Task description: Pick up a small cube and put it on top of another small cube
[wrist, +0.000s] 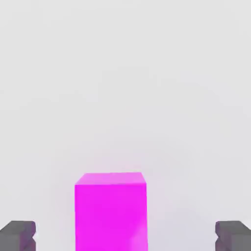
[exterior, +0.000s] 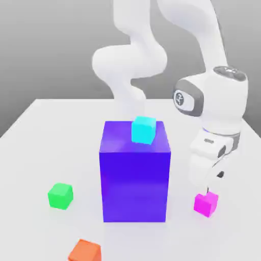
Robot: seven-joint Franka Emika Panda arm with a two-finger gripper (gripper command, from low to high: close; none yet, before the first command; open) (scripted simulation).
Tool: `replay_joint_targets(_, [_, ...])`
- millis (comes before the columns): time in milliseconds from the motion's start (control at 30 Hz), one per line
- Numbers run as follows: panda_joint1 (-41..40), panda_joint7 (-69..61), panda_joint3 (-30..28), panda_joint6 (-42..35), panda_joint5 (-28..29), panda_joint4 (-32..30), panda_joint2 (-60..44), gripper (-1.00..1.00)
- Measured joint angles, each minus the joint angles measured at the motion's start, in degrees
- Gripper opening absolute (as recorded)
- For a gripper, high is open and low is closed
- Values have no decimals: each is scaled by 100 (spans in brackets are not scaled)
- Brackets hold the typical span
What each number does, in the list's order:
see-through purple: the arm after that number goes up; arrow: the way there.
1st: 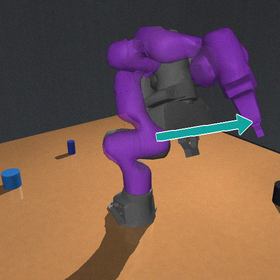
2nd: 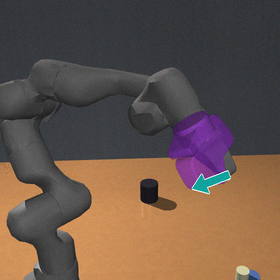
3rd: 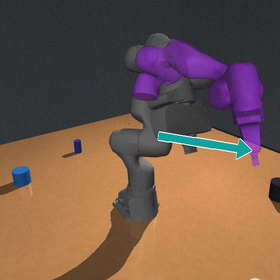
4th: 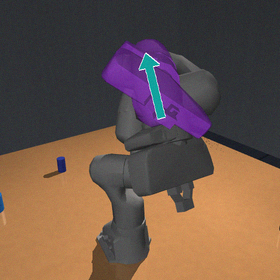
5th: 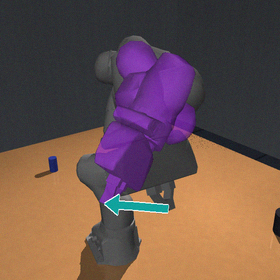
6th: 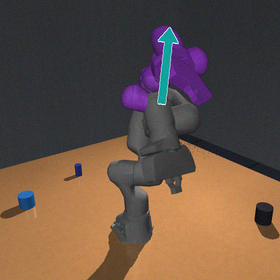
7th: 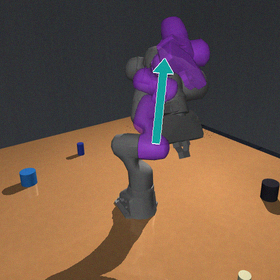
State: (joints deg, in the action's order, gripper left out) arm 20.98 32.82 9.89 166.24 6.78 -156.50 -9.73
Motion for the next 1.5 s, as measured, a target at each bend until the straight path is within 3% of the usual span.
replay_joint_targets(100, [326,240,-395,491,323,113,-621,0])
replay_joint_targets(133, [425,295,-512,637,395,150,-804,-100])
replay_joint_targets(367, [447,324,-538,664,428,157,-840,-100])
replay_joint_targets(567, [149,-200,-79,-205,-264,-70,262,-100])
replay_joint_targets(633, [123,-270,-92,-347,-236,151,277,-100])
replay_joint_targets(900, [-960,-11,-1402,-719,298,623,444,-100])
replay_joint_targets(1133, [-3343,448,-2413,-1139,752,467,1071,-100])
replay_joint_targets(1333, [-3694,343,-2807,-1225,80,-497,1802,-100])
replay_joint_targets(1500, [-3539,-172,-2846,-436,-716,-578,1022,-100])
